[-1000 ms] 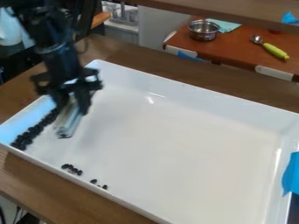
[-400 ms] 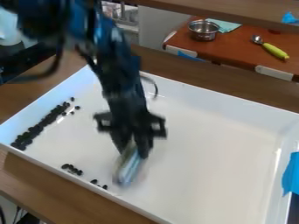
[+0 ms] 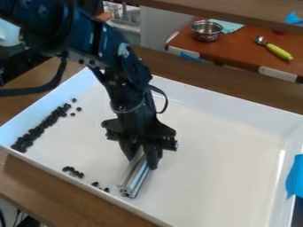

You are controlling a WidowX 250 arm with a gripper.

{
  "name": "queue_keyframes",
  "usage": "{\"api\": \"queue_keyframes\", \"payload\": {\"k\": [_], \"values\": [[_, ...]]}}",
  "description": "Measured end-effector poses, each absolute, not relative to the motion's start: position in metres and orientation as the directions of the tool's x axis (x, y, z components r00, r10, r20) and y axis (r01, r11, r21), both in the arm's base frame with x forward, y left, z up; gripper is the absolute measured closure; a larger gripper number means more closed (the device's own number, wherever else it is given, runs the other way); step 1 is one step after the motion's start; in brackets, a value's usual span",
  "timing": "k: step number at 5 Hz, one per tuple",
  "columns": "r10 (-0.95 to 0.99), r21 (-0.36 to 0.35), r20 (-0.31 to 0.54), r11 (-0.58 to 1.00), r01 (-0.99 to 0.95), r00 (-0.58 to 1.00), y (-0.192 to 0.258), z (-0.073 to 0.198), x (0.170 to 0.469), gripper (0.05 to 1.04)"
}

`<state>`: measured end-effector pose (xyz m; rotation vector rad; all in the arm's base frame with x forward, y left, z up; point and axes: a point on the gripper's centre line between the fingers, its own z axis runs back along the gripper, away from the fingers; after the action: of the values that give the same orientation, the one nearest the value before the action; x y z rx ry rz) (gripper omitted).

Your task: Sweep into pile

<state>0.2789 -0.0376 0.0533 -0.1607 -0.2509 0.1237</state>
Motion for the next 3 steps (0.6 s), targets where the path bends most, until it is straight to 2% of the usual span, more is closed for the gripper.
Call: {"api": "queue_keyframes", "payload": {"k": [1,3], "values": [[0.130,-0.172,0.244,0.981,-0.089,0.961,-0.028,0.053,0.276,0.704],[0.131,-0.132,0.236,0.986,-0.101,0.963,0.029,0.051,0.269,0.704]]}}
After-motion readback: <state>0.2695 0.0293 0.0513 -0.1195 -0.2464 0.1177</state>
